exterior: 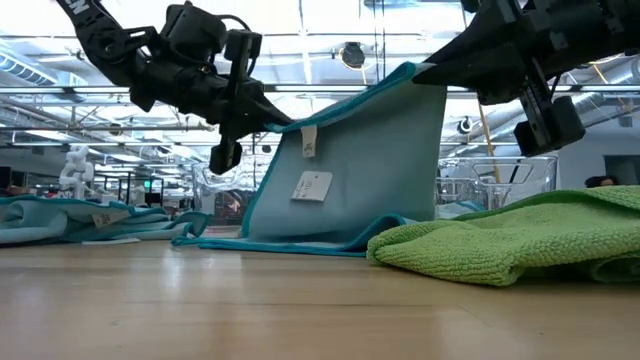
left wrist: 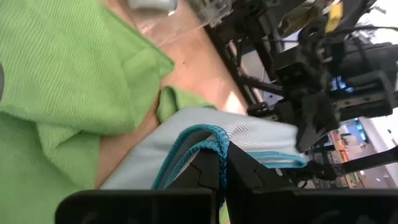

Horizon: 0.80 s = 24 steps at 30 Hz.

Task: Fold microfiber towels
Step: Fold the right blue microfiber towel

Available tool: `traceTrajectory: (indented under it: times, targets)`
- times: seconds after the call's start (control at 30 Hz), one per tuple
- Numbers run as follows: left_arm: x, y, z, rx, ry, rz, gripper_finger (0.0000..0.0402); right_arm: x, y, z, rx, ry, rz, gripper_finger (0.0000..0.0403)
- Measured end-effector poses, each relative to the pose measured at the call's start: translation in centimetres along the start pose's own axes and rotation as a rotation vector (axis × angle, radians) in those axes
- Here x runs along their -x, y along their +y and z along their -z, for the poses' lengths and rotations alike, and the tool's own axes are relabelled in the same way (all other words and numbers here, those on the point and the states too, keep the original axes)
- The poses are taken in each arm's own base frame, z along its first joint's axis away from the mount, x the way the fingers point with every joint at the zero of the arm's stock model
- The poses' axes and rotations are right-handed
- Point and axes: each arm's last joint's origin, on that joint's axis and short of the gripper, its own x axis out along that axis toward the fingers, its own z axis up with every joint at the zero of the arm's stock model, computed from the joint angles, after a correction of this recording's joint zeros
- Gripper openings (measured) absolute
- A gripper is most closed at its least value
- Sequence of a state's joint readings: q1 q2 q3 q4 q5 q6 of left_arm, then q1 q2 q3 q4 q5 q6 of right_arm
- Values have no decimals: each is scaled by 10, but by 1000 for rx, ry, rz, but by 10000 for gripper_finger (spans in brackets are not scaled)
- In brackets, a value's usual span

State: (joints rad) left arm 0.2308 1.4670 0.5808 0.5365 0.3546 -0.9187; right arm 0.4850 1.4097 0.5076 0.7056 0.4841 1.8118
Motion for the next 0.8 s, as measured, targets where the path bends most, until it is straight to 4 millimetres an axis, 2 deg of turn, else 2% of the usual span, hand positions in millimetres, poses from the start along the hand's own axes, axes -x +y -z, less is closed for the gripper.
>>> traceTrajectory:
  times: [0.2, 0.53, 0.8]
  targets:
    - [1, -5, -6, -22, -64, 39, 5, -2, 1, -4, 17, -35, -7, 4]
    - [1, -3, -10, -111, -186, -41, 4, -9, 5, -22, 39, -126, -16, 4]
    - [2, -10, -15, -124, -235, 29, 3, -10, 13, -27, 48, -141, -77, 4]
